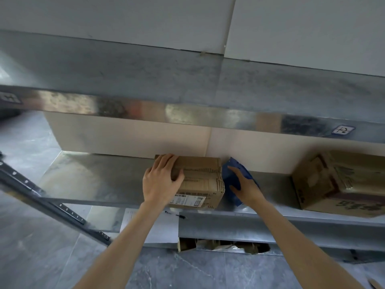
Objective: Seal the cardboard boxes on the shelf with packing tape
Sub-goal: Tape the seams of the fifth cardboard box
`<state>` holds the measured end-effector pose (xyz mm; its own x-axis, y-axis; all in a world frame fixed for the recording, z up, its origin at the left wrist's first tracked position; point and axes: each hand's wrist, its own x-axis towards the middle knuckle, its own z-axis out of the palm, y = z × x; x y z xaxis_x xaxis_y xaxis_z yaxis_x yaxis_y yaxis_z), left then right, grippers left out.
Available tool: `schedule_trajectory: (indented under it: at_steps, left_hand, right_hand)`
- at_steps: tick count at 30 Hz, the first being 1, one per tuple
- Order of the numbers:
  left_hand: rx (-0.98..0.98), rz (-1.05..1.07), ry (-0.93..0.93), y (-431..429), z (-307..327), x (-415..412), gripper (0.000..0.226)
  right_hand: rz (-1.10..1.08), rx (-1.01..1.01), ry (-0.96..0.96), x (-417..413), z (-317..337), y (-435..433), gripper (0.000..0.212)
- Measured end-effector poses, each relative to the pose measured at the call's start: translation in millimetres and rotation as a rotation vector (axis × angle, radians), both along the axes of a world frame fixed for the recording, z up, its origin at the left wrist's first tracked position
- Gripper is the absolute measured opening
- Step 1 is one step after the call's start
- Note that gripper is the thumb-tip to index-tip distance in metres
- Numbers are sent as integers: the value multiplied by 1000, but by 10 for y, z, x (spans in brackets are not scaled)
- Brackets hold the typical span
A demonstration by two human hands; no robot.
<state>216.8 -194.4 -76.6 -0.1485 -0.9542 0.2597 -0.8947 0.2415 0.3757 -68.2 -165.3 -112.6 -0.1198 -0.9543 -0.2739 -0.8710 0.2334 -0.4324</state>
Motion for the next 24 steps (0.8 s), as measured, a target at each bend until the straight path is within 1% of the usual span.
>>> schedule_trajectory:
  at_steps: [6,9,11,12,13,15,17,18,19,21,24]
  left_hand:
    - [-8,1,18,-5,-11,4,58]
    - [15,-20,41,-8,-23,42,58]
    - [49,-53,69,-43,-26,80,55]
    - [75,-70,89,-64,-21,99,55]
    - [95,-84,106,-81,-12,117,56]
    - [111,-104,109,-104,6,137,58]
    - [101,-111,65,-123,27,147,65]
    - [72,-114,24,-125,40,150,69]
    - [33,-119,-20,-125,49,154,71]
    - [-30,-138,-83,-133,50,177,70]
    - [-27,-218,-100,-183,-15,252,70]
  right_hand:
    - [26,-26,6,45,-84,4,73]
    - [49,-18,142,13,76,-5,67]
    - [30,-116,258,-12,252,-23,61]
    - [20,-175,287,-11,343,-37,58]
    - [12,-228,260,12,436,-46,55]
    - [18,-291,65,122,604,-78,51]
    - [79,-331,-123,315,701,-111,51]
    - [125,-341,-174,433,717,-120,51]
    - [175,-339,-196,546,703,-123,52]
    - [277,-313,-170,730,624,-120,53]
    - [357,-262,-104,796,473,-128,56]
